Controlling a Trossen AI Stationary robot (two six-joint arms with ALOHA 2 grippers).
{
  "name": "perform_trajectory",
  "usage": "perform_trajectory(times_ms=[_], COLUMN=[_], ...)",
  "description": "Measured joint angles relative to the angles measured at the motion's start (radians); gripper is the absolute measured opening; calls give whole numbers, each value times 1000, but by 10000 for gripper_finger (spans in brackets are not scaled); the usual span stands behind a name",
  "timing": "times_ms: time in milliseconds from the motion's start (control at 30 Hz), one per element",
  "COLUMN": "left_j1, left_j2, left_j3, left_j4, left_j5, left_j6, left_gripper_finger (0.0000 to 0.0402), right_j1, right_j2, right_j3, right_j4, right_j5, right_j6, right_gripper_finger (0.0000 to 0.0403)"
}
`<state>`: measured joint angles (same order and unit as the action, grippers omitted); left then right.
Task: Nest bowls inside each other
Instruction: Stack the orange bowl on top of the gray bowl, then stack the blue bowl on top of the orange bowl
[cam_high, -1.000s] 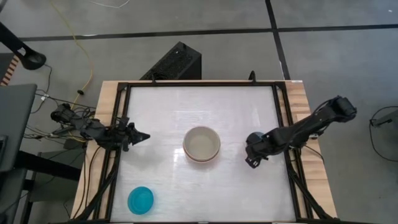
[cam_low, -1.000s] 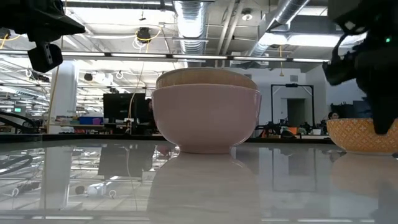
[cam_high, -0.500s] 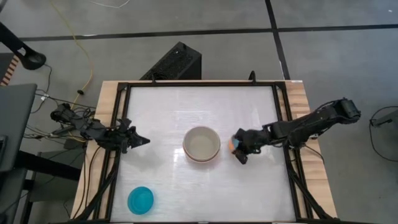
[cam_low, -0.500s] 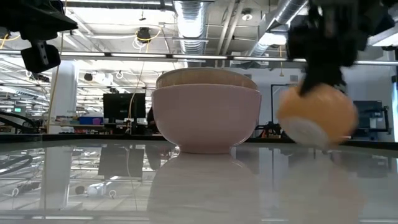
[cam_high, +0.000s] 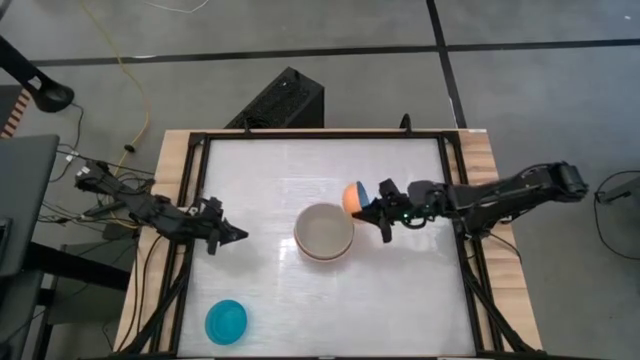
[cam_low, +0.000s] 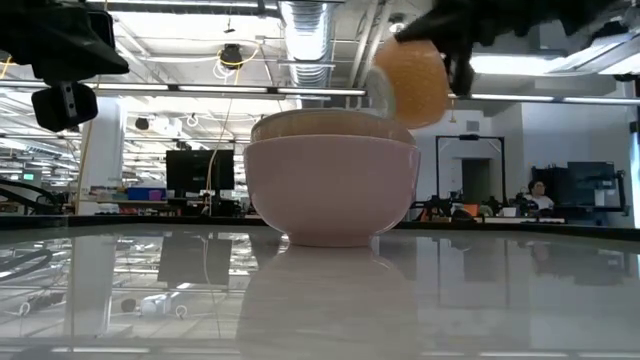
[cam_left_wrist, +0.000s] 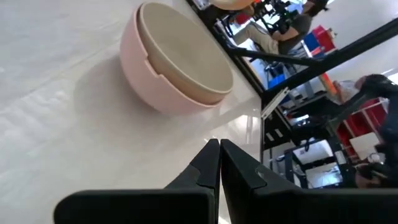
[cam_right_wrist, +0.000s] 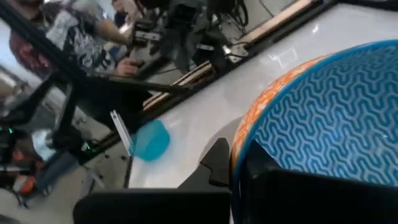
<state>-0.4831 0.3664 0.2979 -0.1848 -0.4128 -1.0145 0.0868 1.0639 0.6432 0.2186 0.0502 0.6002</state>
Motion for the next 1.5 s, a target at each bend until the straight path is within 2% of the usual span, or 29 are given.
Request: perform_trajectory(times_ms=[233,467,567,767,1000,1233,1333,1500], left_j1=[1,0,0,0,0,0,0,0], left_j2=[51,59,59,59,59,59,65,123], left_j3=[0,0,0,0,0,0,0,0], left_j4=[23,26,27,40,48,37,24,1], left_j5=[-87,-121,-123,-129,-137,-118,-26,172], left_j6=[3,-17,-20,-20,-19,-15,0,-49], left_gripper_finger=[0,0,0,0,0,0,0,9], right_j1=[20,20,24,47,53,52,40,23], right_j2=[213,503,612,795,927,952,941,887], right_j3=[261,646,794,995,1055,1052,1050,1050], right_j4=[-198,-705,-869,-983,-1090,-1085,-1055,-1030], right_j5=[-86,-159,-170,-208,-204,-153,-155,-155], right_j6=[-150,-336,-423,-511,-531,-517,-499,-447], right_gripper_finger=[0,0,0,0,0,6,36,127])
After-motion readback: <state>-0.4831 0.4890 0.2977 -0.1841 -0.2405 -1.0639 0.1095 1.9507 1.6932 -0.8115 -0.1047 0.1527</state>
